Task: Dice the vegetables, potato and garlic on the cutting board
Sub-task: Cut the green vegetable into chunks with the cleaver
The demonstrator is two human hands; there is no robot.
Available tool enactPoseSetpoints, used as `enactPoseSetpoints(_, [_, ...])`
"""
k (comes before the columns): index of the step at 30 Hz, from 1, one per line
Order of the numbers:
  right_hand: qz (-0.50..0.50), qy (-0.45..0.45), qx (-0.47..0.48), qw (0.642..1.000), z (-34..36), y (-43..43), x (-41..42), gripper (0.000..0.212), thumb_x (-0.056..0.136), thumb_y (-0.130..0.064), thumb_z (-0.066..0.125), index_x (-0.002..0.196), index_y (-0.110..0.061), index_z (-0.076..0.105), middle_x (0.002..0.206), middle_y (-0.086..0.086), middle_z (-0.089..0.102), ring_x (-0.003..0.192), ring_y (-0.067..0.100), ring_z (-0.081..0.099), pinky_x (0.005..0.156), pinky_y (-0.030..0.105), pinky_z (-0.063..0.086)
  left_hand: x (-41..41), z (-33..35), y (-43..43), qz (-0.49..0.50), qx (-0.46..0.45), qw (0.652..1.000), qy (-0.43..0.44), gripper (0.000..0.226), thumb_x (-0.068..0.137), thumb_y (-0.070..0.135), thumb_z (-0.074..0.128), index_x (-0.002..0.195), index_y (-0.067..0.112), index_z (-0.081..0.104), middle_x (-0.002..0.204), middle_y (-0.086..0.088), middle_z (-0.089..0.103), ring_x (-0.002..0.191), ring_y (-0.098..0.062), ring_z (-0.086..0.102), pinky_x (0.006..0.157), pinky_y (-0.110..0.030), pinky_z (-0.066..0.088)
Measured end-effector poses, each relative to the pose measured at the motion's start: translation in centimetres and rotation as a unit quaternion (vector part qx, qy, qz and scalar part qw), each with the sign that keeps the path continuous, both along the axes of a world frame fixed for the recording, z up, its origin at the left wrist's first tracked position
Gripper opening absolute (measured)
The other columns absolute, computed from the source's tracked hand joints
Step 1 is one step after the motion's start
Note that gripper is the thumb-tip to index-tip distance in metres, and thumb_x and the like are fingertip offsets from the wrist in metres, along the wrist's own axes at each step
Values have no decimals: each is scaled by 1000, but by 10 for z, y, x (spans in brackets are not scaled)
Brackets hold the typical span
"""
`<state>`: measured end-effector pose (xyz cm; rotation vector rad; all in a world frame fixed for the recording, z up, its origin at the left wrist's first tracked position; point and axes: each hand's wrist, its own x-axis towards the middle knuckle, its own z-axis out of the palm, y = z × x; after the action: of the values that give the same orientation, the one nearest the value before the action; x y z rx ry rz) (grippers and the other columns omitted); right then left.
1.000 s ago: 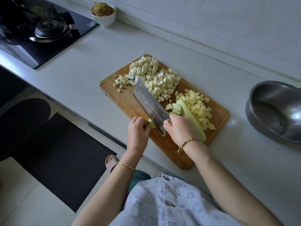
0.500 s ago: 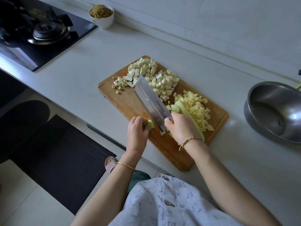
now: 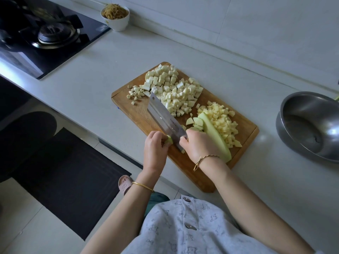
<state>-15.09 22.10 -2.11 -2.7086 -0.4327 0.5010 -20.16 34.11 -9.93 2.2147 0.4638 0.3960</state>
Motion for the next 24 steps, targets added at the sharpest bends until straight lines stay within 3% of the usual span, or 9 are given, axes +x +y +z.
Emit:
enactPoseSetpoints(6, [-41, 4, 31, 999, 1, -5, 3, 36, 97, -23, 39, 63, -16, 30, 59, -1, 39, 54, 18, 38, 45, 28, 23, -2, 2, 3, -10, -2, 1000, 6, 8, 81, 6, 71, 86, 6, 65, 94, -1, 55, 80, -16, 55, 70, -17, 48])
enactPoseSetpoints(12, [-23, -13, 28, 999, 6, -4, 1, 37, 97, -25, 41, 62, -17, 30, 59, -2, 38, 62, 22, 42, 54, 30, 30, -3, 7, 4, 16, -15, 999, 24, 11, 83, 2, 64, 94, 4, 66, 99, -4, 56, 86, -15, 55, 72, -11, 45])
enactPoseSetpoints(16, [-10, -5, 21, 1000, 5, -5, -2, 37, 98, -25, 40, 63, -18, 29, 60, -4, 37, 53, 12, 35, 46, 27, 26, -4, 9, 3, 14, -7, 1000, 24, 6, 84, 2, 64, 89, 4, 68, 97, -3, 57, 84, -14, 55, 71, -7, 42])
enactPoseSetpoints(19, [-13, 3, 9, 1000, 8, -3, -3, 38, 99, -23, 38, 63, -19, 27, 61, -4, 36, 52, 8, 32, 45, 25, 22, -4, 8, 3, 14, -4, 1000, 21, 3, 83, 3, 67, 86, 4, 68, 94, -2, 58, 81, -14, 55, 71, -13, 45])
enactPoseSetpoints(24, [-7, 17, 4, 1000, 2, 5, -4, 37, 98, -22, 37, 63, -19, 27, 64, -3, 37, 62, 20, 41, 45, 26, 24, -3, 6, 4, 8, -1, 1000, 17, 4, 82, 2, 69, 82, 4, 66, 92, -2, 57, 77, -11, 52, 66, -7, 42])
